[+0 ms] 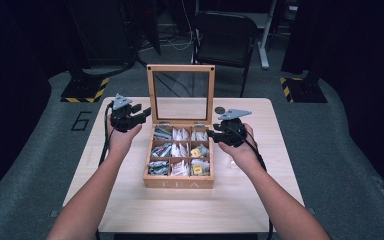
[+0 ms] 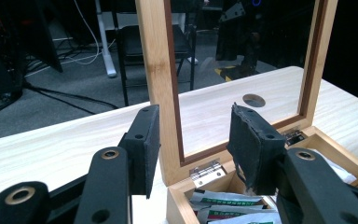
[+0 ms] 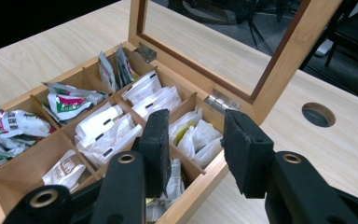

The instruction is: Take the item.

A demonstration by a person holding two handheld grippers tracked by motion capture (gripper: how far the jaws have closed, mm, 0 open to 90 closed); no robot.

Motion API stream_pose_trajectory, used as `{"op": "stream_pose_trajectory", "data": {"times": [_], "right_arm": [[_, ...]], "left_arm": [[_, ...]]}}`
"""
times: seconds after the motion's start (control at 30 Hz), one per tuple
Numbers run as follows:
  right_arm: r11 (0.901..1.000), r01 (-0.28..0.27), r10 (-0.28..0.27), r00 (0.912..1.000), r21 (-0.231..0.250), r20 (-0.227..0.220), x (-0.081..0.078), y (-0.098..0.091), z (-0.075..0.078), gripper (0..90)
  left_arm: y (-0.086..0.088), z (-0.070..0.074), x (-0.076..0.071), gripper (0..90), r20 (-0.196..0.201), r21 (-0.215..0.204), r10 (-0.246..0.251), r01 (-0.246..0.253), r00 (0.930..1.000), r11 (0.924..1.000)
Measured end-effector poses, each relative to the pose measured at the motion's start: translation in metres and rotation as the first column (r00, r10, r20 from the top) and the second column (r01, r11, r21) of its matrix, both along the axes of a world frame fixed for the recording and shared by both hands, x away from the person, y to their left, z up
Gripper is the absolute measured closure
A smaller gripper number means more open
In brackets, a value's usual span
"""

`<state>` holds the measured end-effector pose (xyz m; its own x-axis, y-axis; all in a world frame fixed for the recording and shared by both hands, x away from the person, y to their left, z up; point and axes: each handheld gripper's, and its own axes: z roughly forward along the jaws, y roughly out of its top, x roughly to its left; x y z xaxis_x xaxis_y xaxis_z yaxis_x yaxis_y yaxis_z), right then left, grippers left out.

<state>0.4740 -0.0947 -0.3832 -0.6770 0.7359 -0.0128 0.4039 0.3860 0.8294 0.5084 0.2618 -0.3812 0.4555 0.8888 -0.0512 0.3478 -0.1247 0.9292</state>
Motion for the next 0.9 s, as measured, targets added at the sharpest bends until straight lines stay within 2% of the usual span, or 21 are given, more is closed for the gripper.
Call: {"op": "stream_pose_trajectory", "data": {"times": [0.1, 0.27, 0.9], "right_arm": [[0.9998, -0.018, 0.018, 0.9997, 0.007, -0.016, -0.005, 0.001, -0.006, 60.7], [0.9992, -0.037, 0.038, 0.9992, 0.011, -0.017, -0.009, 0.003, -0.012, 60.9], [0.9958, -0.084, 0.086, 0.9947, 0.037, -0.055, -0.024, 0.002, -0.038, 59.0]], "left_arm": [[0.002, 0.0, 0.0, 53.3, 0.001, -0.002, 0.001, -0.001, 1.0, 1.0], [0.002, 0.001, 0.0, 53.2, 0.002, -0.001, 0.005, -0.005, 1.0, 1.0], [0.008, -0.006, -0.003, 53.1, -0.002, -0.016, 0.023, -0.023, 0.9997, 0.9996]]}}
